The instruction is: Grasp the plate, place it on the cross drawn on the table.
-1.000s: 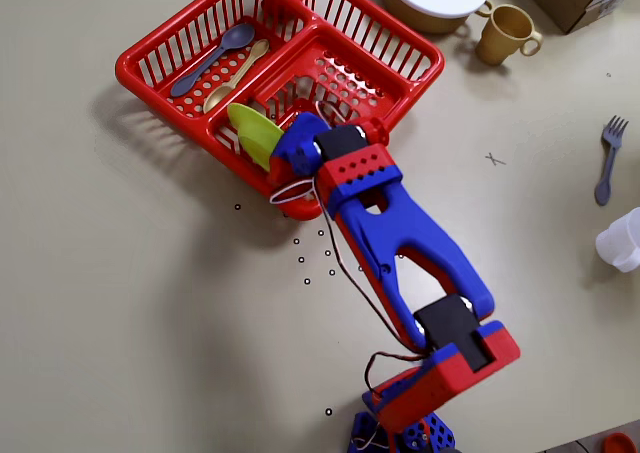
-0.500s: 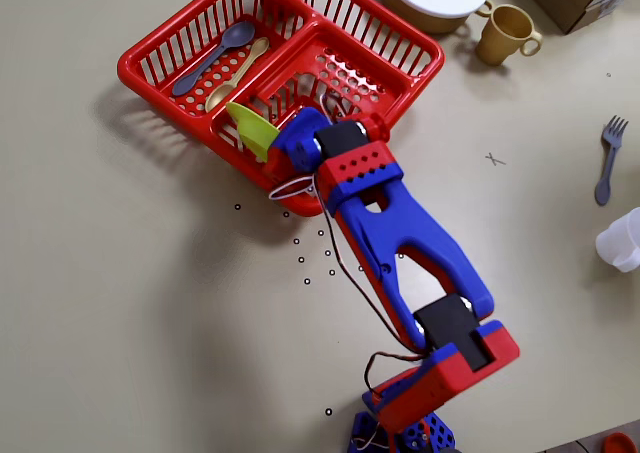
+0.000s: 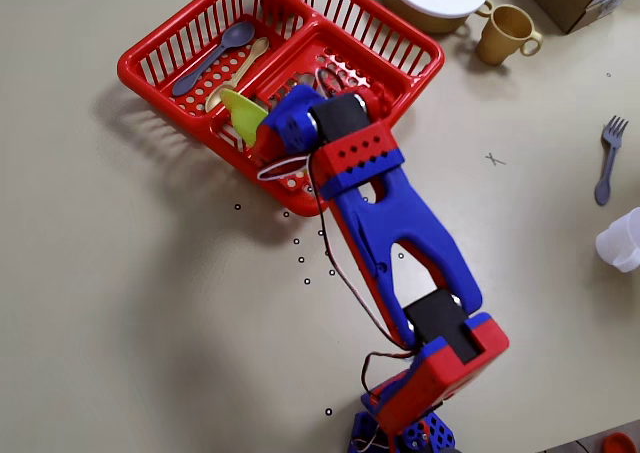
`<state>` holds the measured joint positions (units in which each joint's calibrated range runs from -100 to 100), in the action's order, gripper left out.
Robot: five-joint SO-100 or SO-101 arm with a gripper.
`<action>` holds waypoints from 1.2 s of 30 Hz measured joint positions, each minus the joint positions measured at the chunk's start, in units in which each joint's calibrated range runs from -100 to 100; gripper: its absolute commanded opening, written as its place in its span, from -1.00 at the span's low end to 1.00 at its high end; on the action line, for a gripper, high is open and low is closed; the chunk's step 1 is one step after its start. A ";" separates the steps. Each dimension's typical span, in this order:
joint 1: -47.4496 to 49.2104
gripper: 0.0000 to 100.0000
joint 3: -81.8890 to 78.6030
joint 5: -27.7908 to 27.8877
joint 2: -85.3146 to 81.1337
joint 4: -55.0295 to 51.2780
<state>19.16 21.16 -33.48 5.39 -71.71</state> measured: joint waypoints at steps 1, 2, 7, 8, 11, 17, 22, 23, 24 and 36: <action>0.09 -1.00 0.90 0.05 0.00 -0.16; 0.18 -1.00 1.45 0.05 0.00 -0.32; 0.09 -1.00 3.71 0.73 0.00 -1.36; 0.09 -1.00 4.43 1.07 0.00 -1.36; 0.09 -1.00 5.33 2.49 -0.82 -1.36; 0.09 -1.00 5.33 8.01 -10.62 -1.36; -2.28 -1.00 3.62 13.87 -18.87 -1.36; -3.46 -1.00 3.62 14.90 -19.44 -1.36; -4.82 -1.00 3.16 15.97 -19.93 -1.36; -18.93 -1.00 -16.73 29.65 -31.54 2.72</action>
<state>0.23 4.43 -3.83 -26.14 -68.99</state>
